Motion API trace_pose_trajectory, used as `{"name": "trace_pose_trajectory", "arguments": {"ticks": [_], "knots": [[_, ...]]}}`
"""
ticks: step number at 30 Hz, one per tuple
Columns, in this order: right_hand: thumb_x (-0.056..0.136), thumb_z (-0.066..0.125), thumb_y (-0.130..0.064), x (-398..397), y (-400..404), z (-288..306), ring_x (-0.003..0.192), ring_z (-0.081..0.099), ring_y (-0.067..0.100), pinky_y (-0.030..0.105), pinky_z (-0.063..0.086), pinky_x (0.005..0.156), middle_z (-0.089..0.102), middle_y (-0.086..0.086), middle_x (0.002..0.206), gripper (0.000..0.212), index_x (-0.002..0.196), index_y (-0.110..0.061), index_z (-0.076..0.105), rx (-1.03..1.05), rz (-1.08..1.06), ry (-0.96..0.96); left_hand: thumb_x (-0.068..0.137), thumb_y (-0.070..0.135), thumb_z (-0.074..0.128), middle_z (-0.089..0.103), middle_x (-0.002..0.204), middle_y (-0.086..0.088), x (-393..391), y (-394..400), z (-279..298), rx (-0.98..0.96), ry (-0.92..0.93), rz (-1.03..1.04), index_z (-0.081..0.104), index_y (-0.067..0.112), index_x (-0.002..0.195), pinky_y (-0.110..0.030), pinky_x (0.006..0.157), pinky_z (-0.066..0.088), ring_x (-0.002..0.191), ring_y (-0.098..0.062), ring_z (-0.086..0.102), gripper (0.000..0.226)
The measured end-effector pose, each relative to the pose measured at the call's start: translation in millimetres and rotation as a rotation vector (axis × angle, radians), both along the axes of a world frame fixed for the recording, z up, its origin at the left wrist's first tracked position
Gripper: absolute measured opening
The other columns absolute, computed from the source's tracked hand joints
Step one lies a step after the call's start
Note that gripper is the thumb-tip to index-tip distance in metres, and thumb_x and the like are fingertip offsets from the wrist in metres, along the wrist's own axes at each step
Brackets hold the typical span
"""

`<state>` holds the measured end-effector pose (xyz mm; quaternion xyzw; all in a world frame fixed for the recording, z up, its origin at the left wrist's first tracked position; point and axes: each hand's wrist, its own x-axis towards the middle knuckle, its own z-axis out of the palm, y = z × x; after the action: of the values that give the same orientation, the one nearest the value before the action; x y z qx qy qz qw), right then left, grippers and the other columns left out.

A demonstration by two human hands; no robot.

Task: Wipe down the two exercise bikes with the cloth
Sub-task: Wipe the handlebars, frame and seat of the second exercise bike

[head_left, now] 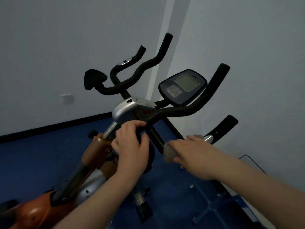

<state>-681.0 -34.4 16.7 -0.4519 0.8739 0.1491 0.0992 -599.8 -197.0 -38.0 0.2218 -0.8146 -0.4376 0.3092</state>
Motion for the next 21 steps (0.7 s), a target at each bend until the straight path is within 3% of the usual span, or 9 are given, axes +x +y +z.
{"name": "trace_pose_trajectory", "arguments": {"ticks": [2, 4, 6, 8, 10, 13, 16, 18, 21], "knots": [[0.1, 0.021, -0.054, -0.4, 12.3, 5.3, 0.128, 0.039, 0.015, 0.035, 0.005, 0.118, 0.044, -0.007, 0.137, 0.052, 0.143, -0.028, 0.034, 0.052, 0.016, 0.042, 0.09, 0.019, 0.056, 0.043, 0.114, 0.021, -1.8, 6.8, -2.4, -0.088, -0.07, -0.031, 0.047, 0.039, 0.11, -0.027, 0.097, 0.015, 0.117, -0.001, 0.031, 0.029], [0.089, -0.002, -0.062, 7.2, 5.8, -3.3, 0.121, 0.046, 0.021, 0.041, 0.017, 0.116, 0.053, -0.003, 0.126, 0.076, 0.132, -0.024, 0.047, 0.054, -0.03, 0.124, 0.091, 0.021, 0.055, 0.043, 0.114, 0.02, -2.0, 6.1, -5.7, -0.114, -0.097, -0.024, 0.047, 0.039, 0.109, -0.026, 0.097, 0.013, 0.118, 0.0, 0.031, 0.026], [0.085, -0.006, -0.058, 17.2, -12.8, -19.6, 0.093, 0.06, 0.027, 0.041, 0.038, 0.09, 0.065, 0.004, 0.097, 0.082, 0.106, -0.016, 0.062, -0.05, -0.063, 0.228, 0.092, 0.021, 0.054, 0.045, 0.11, 0.02, 0.1, 5.3, -8.0, -0.117, -0.085, -0.013, 0.05, 0.038, 0.106, -0.023, 0.095, 0.013, 0.114, 0.003, 0.031, 0.022], [0.09, -0.008, -0.048, 20.2, -28.0, -25.0, 0.084, 0.062, 0.027, 0.037, 0.032, 0.072, 0.064, 0.007, 0.094, 0.078, 0.106, -0.013, 0.059, -0.069, -0.076, 0.238, 0.091, 0.019, 0.055, 0.048, 0.107, 0.02, 1.8, 5.3, -8.0, -0.123, -0.064, -0.003, 0.052, 0.037, 0.102, -0.02, 0.091, 0.012, 0.109, 0.005, 0.032, 0.022], [0.097, -0.003, -0.045, 13.2, -24.7, -22.1, 0.095, 0.06, 0.026, 0.037, 0.032, 0.077, 0.061, 0.007, 0.11, 0.067, 0.121, -0.014, 0.05, -0.039, -0.02, 0.196, 0.09, 0.016, 0.056, 0.051, 0.104, 0.019, 2.8, 5.1, -8.3, -0.119, -0.036, 0.01, 0.053, 0.036, 0.1, -0.019, 0.089, 0.014, 0.106, 0.004, 0.036, 0.024], [0.096, 0.002, -0.056, 10.0, -3.1, -10.8, 0.12, 0.049, 0.021, 0.04, 0.02, 0.112, 0.055, -0.001, 0.126, 0.065, 0.132, -0.019, 0.043, 0.022, -0.029, 0.144, 0.088, 0.012, 0.058, 0.056, 0.1, 0.019, 3.8, 2.6, -7.8, -0.089, -0.003, 0.009, 0.056, 0.035, 0.097, -0.018, 0.088, 0.016, 0.105, 0.001, 0.044, 0.025], [0.099, 0.008, -0.055, 16.5, -2.9, -12.4, 0.129, 0.041, 0.023, 0.06, 0.001, 0.114, 0.052, -0.001, 0.129, 0.058, 0.133, -0.022, 0.039, 0.103, -0.099, 0.171, 0.088, 0.011, 0.058, 0.058, 0.097, 0.019, 5.1, 2.9, -7.9, -0.083, 0.018, 0.019, 0.058, 0.034, 0.094, -0.015, 0.088, 0.019, 0.103, 0.002, 0.045, 0.024], [0.102, 0.017, -0.051, 17.7, -27.4, -20.8, 0.115, 0.054, 0.027, 0.064, 0.006, 0.113, 0.06, 0.003, 0.117, 0.049, 0.126, -0.016, 0.041, 0.069, -0.194, 0.141, 0.087, 0.01, 0.058, 0.059, 0.096, 0.019, 5.0, 2.5, -9.8, -0.09, 0.023, 0.034, 0.06, 0.034, 0.093, -0.012, 0.09, 0.019, 0.101, 0.002, 0.046, 0.025], [0.104, 0.021, -0.046, 12.1, -53.7, -31.3, 0.104, 0.062, 0.029, 0.054, 0.028, 0.11, 0.066, 0.009, 0.11, 0.047, 0.124, -0.008, 0.04, -0.058, -0.212, 0.103, 0.086, 0.008, 0.058, 0.059, 0.096, 0.019, 5.1, 0.0, -11.1, -0.087, 0.033, 0.024, 0.06, 0.034, 0.092, -0.017, 0.091, 0.022, 0.101, 0.0, 0.049, 0.026]]}}
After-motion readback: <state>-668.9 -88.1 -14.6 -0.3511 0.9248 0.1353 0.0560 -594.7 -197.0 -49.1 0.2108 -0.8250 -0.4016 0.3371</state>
